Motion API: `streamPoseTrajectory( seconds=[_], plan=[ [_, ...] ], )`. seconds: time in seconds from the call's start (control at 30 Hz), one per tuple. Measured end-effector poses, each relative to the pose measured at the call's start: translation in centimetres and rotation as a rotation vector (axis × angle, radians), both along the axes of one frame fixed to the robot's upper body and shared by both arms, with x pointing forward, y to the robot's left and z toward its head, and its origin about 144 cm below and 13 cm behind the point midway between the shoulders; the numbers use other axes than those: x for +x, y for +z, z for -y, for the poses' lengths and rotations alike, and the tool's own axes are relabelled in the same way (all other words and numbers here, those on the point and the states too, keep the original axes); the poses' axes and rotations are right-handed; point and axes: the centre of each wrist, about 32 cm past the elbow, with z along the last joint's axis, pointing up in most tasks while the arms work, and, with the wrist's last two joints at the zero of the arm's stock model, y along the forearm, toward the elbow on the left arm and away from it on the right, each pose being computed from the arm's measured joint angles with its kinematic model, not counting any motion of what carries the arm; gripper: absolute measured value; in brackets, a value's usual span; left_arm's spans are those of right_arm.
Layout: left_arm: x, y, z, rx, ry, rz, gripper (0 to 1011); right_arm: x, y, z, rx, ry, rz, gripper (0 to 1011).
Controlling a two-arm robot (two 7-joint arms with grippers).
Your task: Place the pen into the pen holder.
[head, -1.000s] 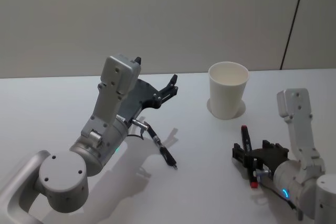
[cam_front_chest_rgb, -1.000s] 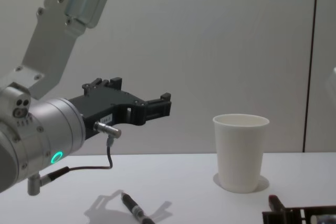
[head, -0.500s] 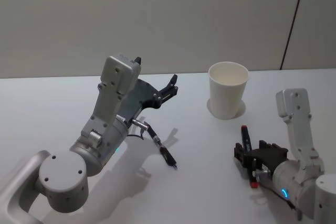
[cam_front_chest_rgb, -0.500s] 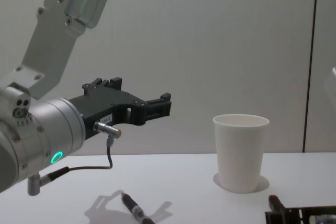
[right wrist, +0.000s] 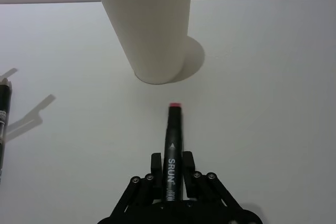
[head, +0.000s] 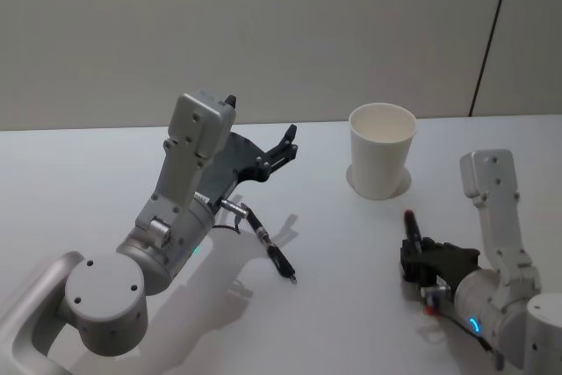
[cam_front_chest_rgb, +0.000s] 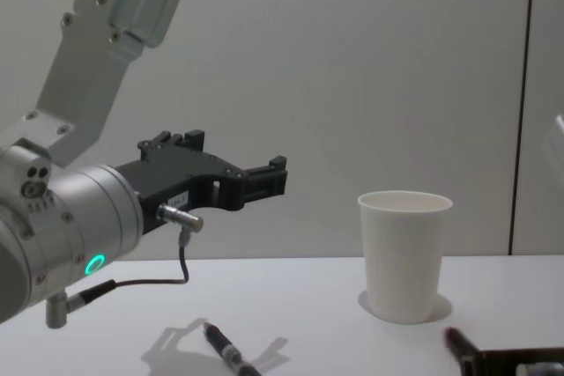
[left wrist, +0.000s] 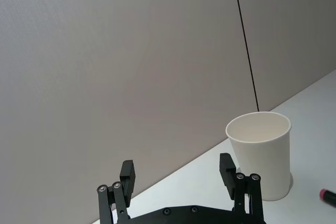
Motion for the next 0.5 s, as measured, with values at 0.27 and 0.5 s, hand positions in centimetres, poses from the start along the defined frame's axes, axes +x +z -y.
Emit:
streamPoseTrajectory(
  seconds=[0.27, 0.5],
  plan=[
    [0.00, 0.00, 0.00, 0.000, 0.000, 0.000, 1001, -0.19, 0.01, -0.03, 0.005, -0.006, 0.019, 179],
    [0.00, 0.00, 0.00, 0.000, 0.000, 0.000, 1001, -0.42, -0.03, 0.01, 0.005, -0.010, 0.035, 179]
  ],
)
